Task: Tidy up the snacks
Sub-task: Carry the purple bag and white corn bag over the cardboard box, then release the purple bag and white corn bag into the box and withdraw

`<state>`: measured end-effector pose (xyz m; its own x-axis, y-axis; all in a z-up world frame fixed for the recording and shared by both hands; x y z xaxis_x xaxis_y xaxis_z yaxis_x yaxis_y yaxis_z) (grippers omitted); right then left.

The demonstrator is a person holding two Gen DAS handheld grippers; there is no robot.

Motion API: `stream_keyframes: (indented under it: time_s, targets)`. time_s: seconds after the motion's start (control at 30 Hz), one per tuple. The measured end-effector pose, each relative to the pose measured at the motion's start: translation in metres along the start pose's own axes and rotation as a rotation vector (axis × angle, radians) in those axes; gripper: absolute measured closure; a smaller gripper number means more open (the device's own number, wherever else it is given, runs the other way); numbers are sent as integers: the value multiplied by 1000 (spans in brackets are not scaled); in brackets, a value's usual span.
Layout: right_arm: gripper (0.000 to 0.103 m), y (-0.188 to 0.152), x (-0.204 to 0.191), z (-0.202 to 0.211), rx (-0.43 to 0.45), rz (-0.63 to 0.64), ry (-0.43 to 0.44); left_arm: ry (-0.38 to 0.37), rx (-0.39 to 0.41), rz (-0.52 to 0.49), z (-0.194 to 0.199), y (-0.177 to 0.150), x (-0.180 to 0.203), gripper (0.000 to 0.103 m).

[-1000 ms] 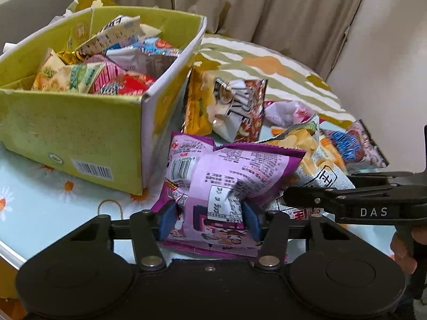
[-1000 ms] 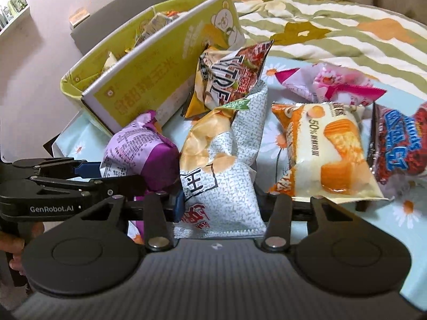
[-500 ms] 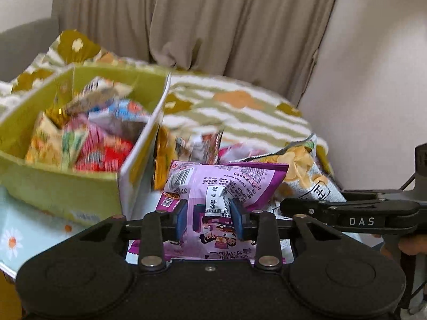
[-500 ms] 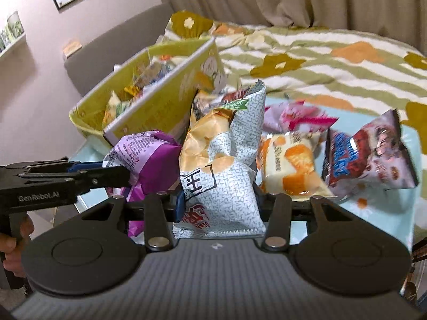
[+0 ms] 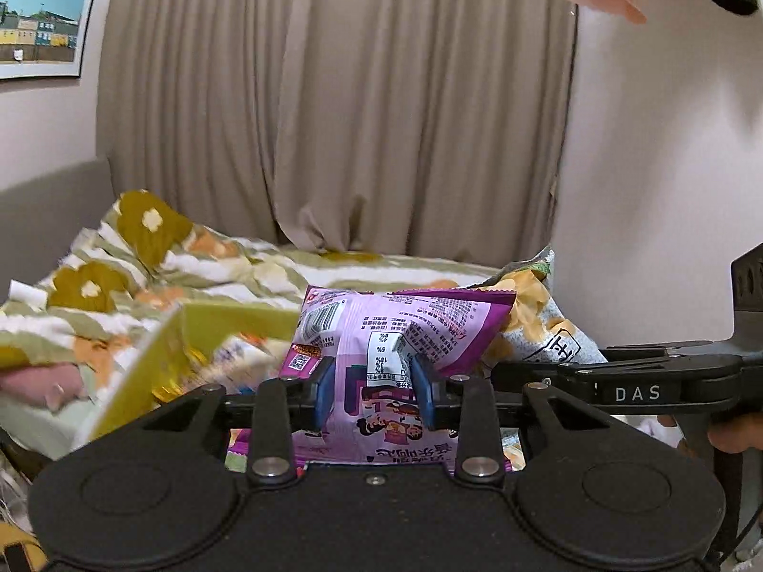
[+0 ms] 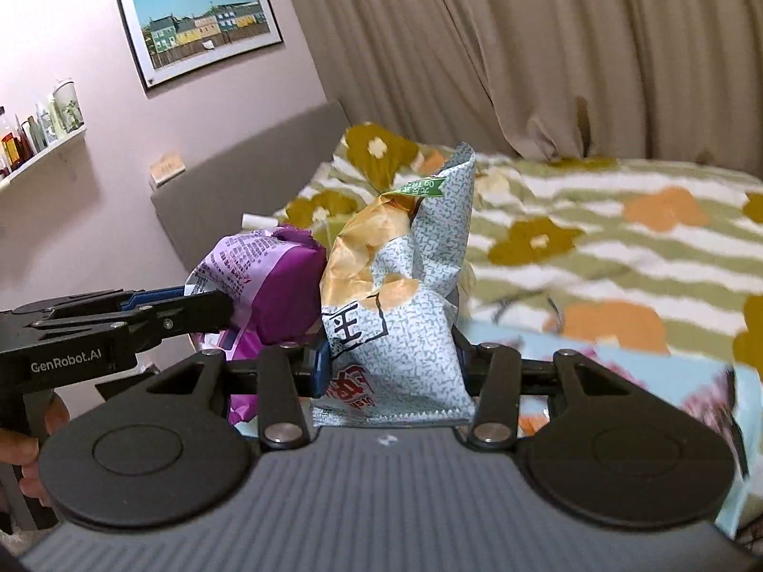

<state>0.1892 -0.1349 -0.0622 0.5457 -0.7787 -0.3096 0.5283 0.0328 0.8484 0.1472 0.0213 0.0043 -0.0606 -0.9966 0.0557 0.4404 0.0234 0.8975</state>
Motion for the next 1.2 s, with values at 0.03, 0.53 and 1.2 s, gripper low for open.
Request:
stream_keyframes:
  time_s: [0.03,0.53,1.2]
  targets:
    - [43,7,-6,-10,6,5,-3,8,3,1,-5,6,-13,66]
    - [43,10,-31,-156,-133,-249,-189,16,-168,-23,-114,-8,-143,37]
    - [42,25,-59,-179,-95,-219,-309,16,-130,-144,-97,-10,-168,0]
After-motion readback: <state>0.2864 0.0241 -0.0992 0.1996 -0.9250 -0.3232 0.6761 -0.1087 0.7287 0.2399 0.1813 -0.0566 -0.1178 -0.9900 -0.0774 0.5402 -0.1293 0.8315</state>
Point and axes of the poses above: each gripper's, at about its wrist camera, not at the fingertips, and z roughly against the way its jaws point, x to its right, y to its top, the point moved 5 cm from there along -z, roughly the way its jaws point, and after that the axes turned 6 degrees about y, right-handed, at the moved point
